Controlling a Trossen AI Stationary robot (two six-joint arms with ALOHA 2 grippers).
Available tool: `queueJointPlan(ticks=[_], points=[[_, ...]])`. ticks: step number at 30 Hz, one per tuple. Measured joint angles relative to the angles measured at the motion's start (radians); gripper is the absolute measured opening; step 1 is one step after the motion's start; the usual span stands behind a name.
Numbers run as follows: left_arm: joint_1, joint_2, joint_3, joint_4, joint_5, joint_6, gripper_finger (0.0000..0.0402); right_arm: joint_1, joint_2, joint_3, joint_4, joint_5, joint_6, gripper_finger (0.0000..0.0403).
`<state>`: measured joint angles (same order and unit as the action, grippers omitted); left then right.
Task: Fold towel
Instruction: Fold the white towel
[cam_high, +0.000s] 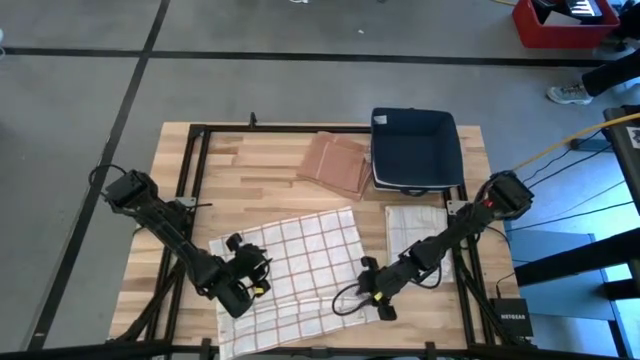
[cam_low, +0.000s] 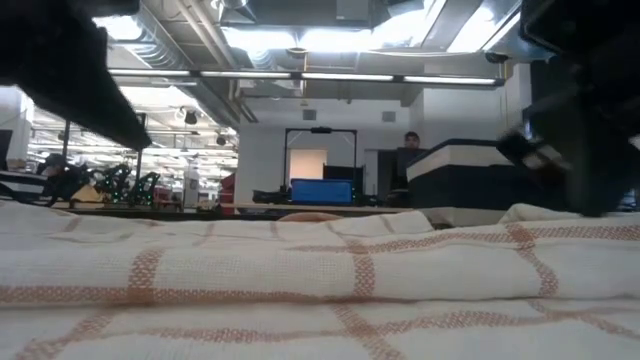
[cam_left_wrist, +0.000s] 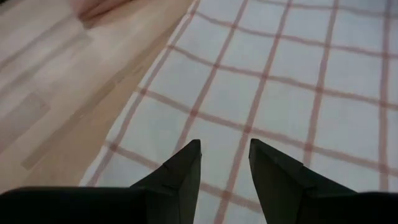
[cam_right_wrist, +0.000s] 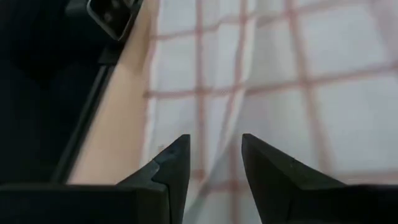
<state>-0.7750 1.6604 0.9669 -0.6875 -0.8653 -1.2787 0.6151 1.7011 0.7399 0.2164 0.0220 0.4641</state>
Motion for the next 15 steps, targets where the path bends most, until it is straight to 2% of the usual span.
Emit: queueJointPlan(ticks=[5, 9, 12, 15], points=[[-0.017, 0.0, -0.013, 0.028, 0.003, 0.0, 0.0127, 0.016, 0.015, -0.001, -0.008, -0.243, 0.171, 0.0147], [-0.024, 0.0, -0.013, 0.028, -0.003, -0.001, 0.0127, 0.053, 0.004, -0.001, 0.05, -0.359, 0.261, 0.0147], [-0.023, 0.0, -0.013, 0.041, -0.004, 0.002, 0.0127, 0.071, -0.019, 0.0, 0.07, -0.353, 0.285, 0.0147], [-0.023, 0.0, -0.013, 0.096, -0.006, 0.023, 0.0127, 0.073, -0.025, 0.0, 0.073, -0.236, 0.211, 0.0147]])
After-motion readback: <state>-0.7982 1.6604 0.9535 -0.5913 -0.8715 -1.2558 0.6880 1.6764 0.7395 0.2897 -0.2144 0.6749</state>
